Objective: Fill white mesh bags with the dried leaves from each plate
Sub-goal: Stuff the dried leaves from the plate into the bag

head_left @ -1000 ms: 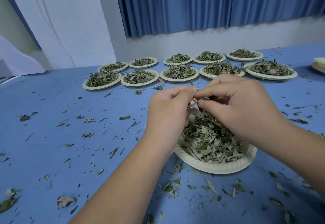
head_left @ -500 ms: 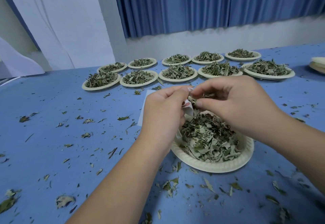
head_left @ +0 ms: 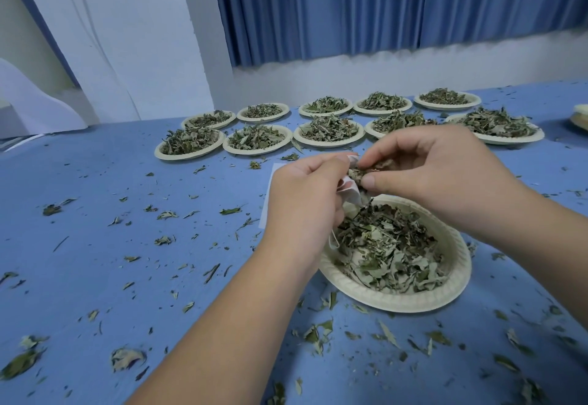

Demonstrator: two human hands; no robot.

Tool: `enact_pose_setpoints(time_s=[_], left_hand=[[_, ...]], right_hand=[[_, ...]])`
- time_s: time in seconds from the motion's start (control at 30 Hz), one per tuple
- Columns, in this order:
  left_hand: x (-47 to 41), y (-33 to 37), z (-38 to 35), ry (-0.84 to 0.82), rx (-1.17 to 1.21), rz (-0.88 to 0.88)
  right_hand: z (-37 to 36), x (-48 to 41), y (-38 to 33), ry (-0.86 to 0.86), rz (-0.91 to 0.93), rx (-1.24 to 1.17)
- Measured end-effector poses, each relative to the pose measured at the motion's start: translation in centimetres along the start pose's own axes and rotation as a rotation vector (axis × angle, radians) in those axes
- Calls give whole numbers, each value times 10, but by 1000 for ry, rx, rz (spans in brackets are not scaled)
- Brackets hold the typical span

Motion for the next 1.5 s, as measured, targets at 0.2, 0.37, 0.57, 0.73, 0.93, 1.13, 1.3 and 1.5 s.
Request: enact_pose_setpoints(time_s=[0.2,0.37,0.57,0.73,0.93,1.13,1.3,1.5], left_hand=[[0,0,0,-12,-2,3],[0,1,2,7,14,2],[-3,5,8,49,113,-13],[-4,5,7,26,231,5],[-4,6,4,-19,104,-39],[1,11,2,-22,-23,-94],[6,14,-7,-66,-109,-123],[9,14,-11,-72,-186,-160]], right_hand=[[-1,-2,4,6,-18,-32],[-2,-10,9,10,-53,-36],[-5,-28,18,-64,-159,91],[-28,-26,29,-432,-369,-217],[-28,-23,30,-384,-371,-366],[-22,-24,34,-244,-369,-237],[-21,-25,34,-105,-346,-97],[-21,-26,34,-43,-318,35]])
Point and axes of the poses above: each hand's wrist, its own x-axis away from the middle knuckle, its own z-axis out of the back of the hand, y = z × x, the point moved 7 cm from there along -x, towards the middle knuckle, and after that the axes turned 8 degrees about -z, right-handed, at the moved point
